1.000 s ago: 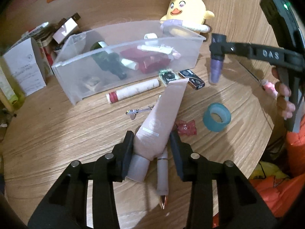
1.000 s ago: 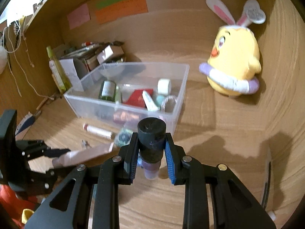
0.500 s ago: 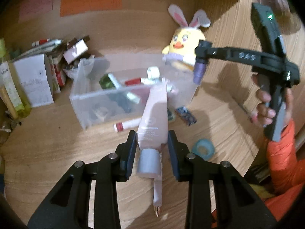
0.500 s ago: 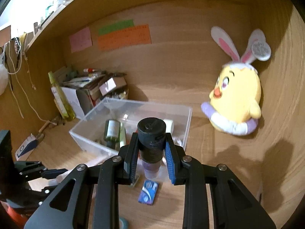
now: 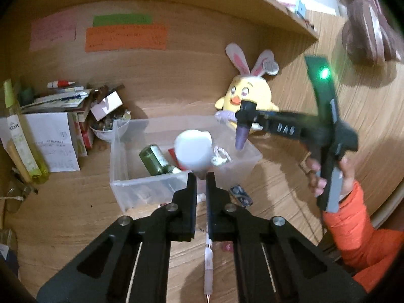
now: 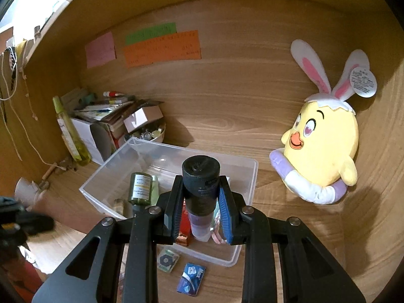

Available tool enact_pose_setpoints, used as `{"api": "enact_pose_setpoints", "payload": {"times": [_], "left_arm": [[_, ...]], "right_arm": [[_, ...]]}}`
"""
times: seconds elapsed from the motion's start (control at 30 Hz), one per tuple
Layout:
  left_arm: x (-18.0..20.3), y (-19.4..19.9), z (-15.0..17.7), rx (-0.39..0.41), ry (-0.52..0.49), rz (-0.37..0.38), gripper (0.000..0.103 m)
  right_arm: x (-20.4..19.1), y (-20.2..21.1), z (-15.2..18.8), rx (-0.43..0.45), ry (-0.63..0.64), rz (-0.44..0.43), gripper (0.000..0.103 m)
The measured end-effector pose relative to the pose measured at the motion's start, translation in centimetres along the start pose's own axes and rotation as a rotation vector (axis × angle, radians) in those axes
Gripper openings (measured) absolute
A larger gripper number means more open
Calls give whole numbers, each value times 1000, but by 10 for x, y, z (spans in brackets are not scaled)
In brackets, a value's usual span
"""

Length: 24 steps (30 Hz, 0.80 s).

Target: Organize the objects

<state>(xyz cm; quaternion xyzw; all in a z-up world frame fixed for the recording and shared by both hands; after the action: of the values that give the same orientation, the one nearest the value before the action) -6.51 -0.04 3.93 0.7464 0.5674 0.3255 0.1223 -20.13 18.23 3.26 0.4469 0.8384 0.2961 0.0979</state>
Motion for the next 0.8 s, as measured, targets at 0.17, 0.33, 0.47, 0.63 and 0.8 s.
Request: {"api": "enact_pose_setpoints", "payload": {"times": [0.17,0.33,0.47,0.63,0.8], "left_arm": [[-2,-2,-20,22,-11,-24,5],[-11,-37,-31,-38,10,-50,5],[-27,-68,-31,-100,48,-77,5],[-42,-71,-18,-138,70,-72,12],[-46,-57,6,-155,16,-98,46]], "right_arm": [[1,-18,-1,-35,16,6,24],[-5,-39,2,-86,47,1,24],[-10,-55,5,-128,86,5,24],[-17,-70,5,-170,158,25,24],[-24,-86,5,-211,189,3,24]]}}
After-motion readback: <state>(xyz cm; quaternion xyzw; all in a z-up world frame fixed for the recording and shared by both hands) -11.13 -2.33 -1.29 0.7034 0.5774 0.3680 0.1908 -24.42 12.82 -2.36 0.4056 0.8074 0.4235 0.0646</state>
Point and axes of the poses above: each gripper's, at about its wrist camera, not at the fingertips, and y roughly against the way its jaws point, x to its right, z to its underside, the point moved 1 cm from there along -y, roughly the way its jaws point, and after that the axes turned 12 degrees about y, right-handed, at the moved point
